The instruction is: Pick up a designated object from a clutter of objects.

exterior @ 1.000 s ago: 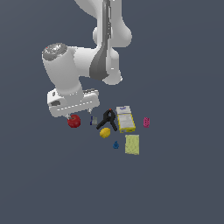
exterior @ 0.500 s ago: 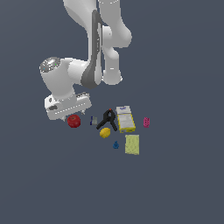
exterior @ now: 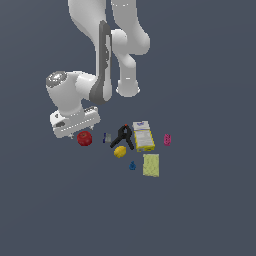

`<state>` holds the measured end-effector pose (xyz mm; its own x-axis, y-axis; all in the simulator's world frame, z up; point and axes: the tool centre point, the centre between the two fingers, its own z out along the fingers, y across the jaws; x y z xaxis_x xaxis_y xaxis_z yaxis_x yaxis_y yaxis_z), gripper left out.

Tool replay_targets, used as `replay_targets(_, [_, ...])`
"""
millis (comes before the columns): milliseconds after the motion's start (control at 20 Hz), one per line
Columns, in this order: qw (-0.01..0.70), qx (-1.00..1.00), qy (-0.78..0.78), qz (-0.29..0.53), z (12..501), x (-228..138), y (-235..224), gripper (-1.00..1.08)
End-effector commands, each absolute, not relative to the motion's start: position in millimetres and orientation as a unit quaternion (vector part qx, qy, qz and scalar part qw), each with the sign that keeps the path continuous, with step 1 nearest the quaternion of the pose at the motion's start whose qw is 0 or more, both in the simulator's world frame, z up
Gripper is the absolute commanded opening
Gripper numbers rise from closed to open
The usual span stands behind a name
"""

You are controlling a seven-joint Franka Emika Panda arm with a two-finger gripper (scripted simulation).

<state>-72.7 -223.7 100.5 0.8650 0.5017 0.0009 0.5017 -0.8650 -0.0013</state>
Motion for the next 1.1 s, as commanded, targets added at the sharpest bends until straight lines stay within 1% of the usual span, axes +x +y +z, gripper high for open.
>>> replay_targets(0, [0.0, -0.964, -0.264, 0.0, 97, -75, -226, 1.0])
replay_targets(400, [0.0, -0.964, -0.265, 0.0, 92, -76, -227, 1.0])
replay_targets(850, [0.0, -0.964, -0.265, 0.0, 55, -77, -227, 1.0])
replay_targets(1050, [0.0, -0.964, -0.266, 0.0, 47, -77, -227, 1.0])
